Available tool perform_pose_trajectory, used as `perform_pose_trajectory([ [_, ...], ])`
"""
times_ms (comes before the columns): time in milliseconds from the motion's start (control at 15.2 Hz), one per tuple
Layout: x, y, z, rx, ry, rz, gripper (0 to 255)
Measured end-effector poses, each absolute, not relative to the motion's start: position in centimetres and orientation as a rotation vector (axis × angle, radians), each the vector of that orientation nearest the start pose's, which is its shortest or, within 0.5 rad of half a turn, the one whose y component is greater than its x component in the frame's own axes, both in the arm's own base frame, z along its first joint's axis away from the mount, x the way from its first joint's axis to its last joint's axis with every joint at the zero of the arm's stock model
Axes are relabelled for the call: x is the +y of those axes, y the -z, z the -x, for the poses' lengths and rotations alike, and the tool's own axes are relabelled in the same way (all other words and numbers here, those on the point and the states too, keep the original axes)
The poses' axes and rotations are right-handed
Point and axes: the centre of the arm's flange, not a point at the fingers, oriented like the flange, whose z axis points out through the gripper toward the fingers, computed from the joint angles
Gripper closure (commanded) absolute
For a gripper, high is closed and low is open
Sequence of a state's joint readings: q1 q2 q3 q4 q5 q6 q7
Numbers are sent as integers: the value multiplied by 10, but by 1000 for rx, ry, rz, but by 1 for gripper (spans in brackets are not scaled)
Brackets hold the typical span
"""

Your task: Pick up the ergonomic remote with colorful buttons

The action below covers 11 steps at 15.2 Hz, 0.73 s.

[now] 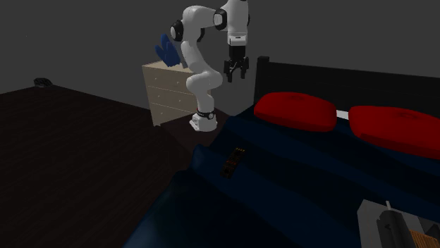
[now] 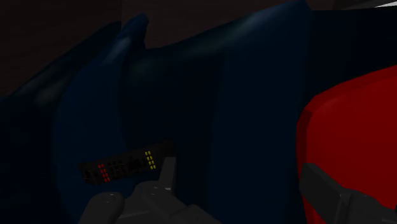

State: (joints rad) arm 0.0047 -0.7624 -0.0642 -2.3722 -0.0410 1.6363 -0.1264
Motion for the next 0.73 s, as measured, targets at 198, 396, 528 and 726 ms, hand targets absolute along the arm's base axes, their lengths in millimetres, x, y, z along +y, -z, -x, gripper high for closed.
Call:
perform_pose_trajectory([
  [198, -31, -568, -329, -68, 38, 3139, 0],
  [396, -43, -542, -352, 88, 36, 3137, 0],
  [528, -47, -524, -368, 199, 37, 3130, 0],
  [726, -61, -497, -392, 368, 36, 3113, 0],
])
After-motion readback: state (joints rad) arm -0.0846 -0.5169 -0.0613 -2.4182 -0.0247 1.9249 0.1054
